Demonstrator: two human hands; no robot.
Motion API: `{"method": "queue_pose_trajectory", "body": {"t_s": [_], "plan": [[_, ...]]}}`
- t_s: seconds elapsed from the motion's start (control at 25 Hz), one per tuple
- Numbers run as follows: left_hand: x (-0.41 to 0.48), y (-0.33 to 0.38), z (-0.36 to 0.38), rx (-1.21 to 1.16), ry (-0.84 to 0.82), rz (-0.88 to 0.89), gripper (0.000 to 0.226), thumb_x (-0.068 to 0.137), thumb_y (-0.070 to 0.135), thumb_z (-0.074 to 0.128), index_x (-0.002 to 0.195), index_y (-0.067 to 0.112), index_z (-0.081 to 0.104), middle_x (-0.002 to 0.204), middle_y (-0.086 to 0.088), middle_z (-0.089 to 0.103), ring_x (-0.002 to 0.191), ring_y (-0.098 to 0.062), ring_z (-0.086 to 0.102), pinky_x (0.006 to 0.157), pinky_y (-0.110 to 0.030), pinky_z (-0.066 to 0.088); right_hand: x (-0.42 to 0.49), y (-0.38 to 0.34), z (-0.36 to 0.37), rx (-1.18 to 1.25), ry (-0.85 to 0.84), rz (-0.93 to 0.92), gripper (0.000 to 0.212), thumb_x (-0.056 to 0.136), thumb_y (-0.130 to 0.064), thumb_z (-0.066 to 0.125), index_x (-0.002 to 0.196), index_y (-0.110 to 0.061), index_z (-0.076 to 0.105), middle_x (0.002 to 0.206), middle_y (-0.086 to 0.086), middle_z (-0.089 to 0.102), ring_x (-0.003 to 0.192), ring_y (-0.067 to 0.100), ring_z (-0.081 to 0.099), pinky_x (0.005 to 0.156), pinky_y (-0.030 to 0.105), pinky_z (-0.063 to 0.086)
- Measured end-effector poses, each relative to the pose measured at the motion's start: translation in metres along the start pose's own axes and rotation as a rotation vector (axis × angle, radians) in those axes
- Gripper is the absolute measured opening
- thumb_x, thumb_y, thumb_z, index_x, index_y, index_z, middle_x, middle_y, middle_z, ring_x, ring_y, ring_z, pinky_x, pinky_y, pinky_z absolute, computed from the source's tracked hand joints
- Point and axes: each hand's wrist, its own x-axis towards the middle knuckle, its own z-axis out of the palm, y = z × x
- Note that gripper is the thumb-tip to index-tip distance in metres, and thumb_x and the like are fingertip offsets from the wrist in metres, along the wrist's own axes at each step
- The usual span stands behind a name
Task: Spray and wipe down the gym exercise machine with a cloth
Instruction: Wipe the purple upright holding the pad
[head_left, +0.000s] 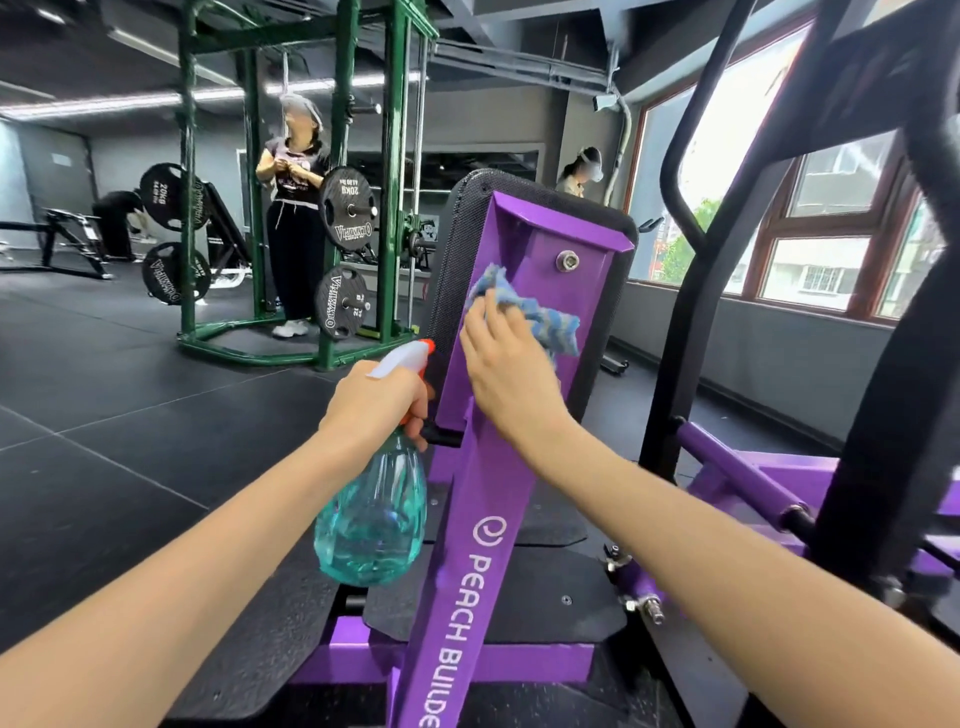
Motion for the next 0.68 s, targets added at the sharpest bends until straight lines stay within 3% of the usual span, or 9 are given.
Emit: {"method": "queue_pose_trajectory", "body": {"t_s": [0.08,0.16,0.2,0.28,0.36,0.44,0.56,0.68], "plan": [[-0.007,-0.003,-0.003,-0.033,-0.007,0.004,0.03,0.052,0.015,0.051,0.073,0.027,0.069,0.08,-0.026,0.067,0.044,-0.029,0.058,0.068,-0.035,0.052,-0.041,-0.037,0.003,0.056,-0.087,-0.18,0.029,0.076,-0.015,0.043,0.082,-0.01,0.071,0.083,0.009,0.065,0.084,0.027,0.062,0.083,0.036,0.041],[-0.013,-0.009,-0.004,-0.048,-0.028,-0.014,0.025,0.051,0.02,0.051,0.069,0.025,0.069,0.083,-0.026,0.068,0.046,-0.031,0.061,0.073,-0.04,0.054,-0.057,-0.044,0.003,0.219,-0.072,-0.304,0.01,0.072,-0.014,0.055,0.07,-0.013,0.065,0.072,0.006,0.06,0.071,0.025,0.06,0.073,0.033,0.038],[-0.015,-0.013,-0.004,-0.044,-0.045,-0.024,0.022,0.051,0.022,0.051,0.065,0.023,0.068,0.079,-0.026,0.068,0.046,-0.031,0.062,0.081,-0.044,0.055,-0.055,-0.037,0.005,0.283,-0.013,-0.31,0.013,0.074,-0.011,0.051,0.073,-0.012,0.064,0.074,0.008,0.061,0.074,0.027,0.061,0.074,0.034,0.038],[-0.02,-0.023,-0.003,-0.039,-0.081,-0.036,0.028,0.05,0.021,0.05,0.066,0.03,0.071,0.081,-0.026,0.068,0.046,-0.03,0.062,0.091,-0.049,0.053,-0.045,-0.008,0.014,0.41,0.129,-0.118,0.031,0.081,-0.005,0.04,0.098,-0.005,0.067,0.102,0.017,0.066,0.102,0.032,0.059,0.094,0.041,0.038],[-0.02,-0.037,0.0,-0.059,-0.091,-0.029,0.039,0.05,0.019,0.05,0.069,0.045,0.071,0.09,-0.026,0.068,0.045,-0.029,0.06,0.092,-0.05,0.053,-0.057,0.004,0.015,0.526,0.205,0.07,0.047,0.084,0.002,0.034,0.123,-0.002,0.06,0.132,0.015,0.056,0.127,0.03,0.045,0.112,0.044,0.023],[-0.025,-0.051,0.004,-0.055,-0.104,-0.05,0.037,0.049,0.02,0.05,0.072,0.034,0.074,0.082,-0.025,0.068,0.046,-0.029,0.061,0.092,-0.05,0.053,-0.093,-0.018,0.024,0.522,0.174,-0.044,0.052,0.085,0.005,0.033,0.132,-0.003,0.053,0.141,0.011,0.049,0.134,0.028,0.039,0.116,0.042,0.015],[-0.031,-0.07,0.009,0.032,-0.11,-0.112,0.033,0.046,0.02,0.05,0.069,0.008,0.069,0.049,-0.012,0.06,0.051,-0.027,0.066,0.095,-0.049,0.051,-0.116,-0.028,0.029,0.485,0.068,-0.333,0.053,0.083,0.004,0.038,0.132,-0.005,0.054,0.139,0.01,0.051,0.131,0.029,0.045,0.114,0.038,0.017],[-0.034,-0.084,0.009,0.036,-0.126,-0.114,0.032,0.044,0.019,0.049,0.065,0.004,0.068,0.047,-0.007,0.061,0.049,-0.028,0.067,0.095,-0.051,0.051,-0.087,-0.021,0.023,0.495,0.127,-0.092,0.043,0.085,0.002,0.048,0.126,-0.003,0.059,0.132,0.012,0.057,0.124,0.031,0.053,0.109,0.038,0.024]]}}
